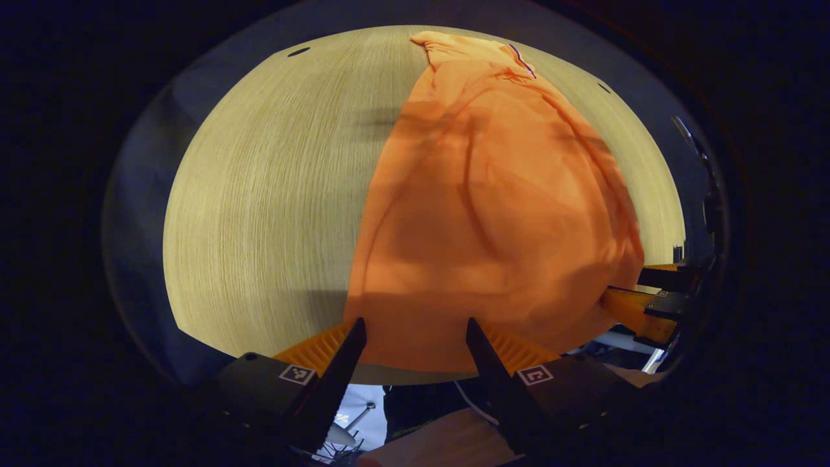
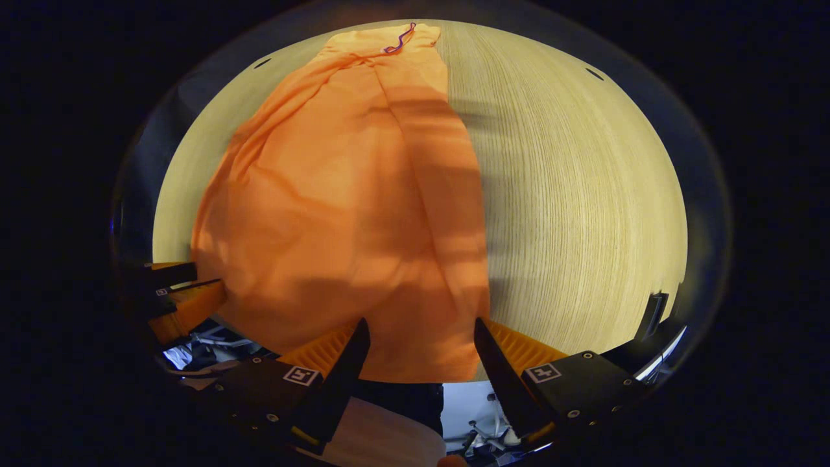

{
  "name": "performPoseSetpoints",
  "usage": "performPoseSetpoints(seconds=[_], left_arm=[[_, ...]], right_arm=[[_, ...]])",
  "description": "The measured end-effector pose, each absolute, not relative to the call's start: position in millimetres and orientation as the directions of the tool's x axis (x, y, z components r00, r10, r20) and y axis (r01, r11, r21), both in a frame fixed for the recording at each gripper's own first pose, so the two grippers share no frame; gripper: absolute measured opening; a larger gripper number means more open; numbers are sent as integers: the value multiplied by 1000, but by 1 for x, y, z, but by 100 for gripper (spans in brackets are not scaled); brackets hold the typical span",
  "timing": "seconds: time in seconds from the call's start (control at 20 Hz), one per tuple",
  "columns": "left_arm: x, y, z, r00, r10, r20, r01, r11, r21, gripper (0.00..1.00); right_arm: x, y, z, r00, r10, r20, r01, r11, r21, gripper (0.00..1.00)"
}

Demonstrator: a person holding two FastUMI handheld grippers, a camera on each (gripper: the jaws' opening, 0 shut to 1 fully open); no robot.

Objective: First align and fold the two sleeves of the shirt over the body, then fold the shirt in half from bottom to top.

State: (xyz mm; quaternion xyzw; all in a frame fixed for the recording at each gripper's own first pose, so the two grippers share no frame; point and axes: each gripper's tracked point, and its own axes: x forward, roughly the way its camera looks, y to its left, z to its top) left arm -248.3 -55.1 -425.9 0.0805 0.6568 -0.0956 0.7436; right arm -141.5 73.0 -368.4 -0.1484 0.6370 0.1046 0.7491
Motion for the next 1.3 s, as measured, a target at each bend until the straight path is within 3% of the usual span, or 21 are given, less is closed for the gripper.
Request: performPoseSetpoints(seconds=[0.1,0.4,0.45,0.55,0.6,0.65,0.7,0.75,0.8,1.05,1.3], left_arm=[[-251,-56,-427,123,1,-992,282,959,36,96],[-249,-60,-428,175,-20,-984,223,975,20,95],[-251,-61,-430,171,-19,-985,222,975,20,95],[-248,-62,-429,185,-22,-982,197,980,15,76],[-247,-62,-429,193,-27,-981,186,982,10,54],[-245,-63,-430,202,-38,-979,185,983,0,45],[-246,-62,-428,213,-56,-975,165,986,-20,24],[-246,-64,-426,220,-98,-971,159,985,-63,4],[-247,-66,-428,215,-131,-968,165,982,-96,1],[-247,-67,-424,193,-129,-973,220,972,-85,1],[-216,-77,-390,270,-160,-950,256,963,-90,1]], right_arm=[[-141,74,-369,171,-31,-985,-348,933,-90,99],[-143,75,-369,222,-6,-975,-343,936,-84,99],[-146,73,-369,207,-12,-978,-349,933,-85,95],[-149,72,-371,193,-13,-981,-363,928,-84,63],[-151,72,-369,189,-7,-982,-376,923,-79,47],[-152,76,-369,183,20,-983,-373,926,-51,29],[-155,80,-370,179,46,-983,-379,925,-26,16],[-154,82,-361,191,67,-979,-356,935,-5,13],[-154,82,-370,188,81,-979,-363,932,7,1],[-147,80,-360,184,99,-978,-343,939,30,0],[-120,91,-325,245,146,-959,-366,929,48,0]])
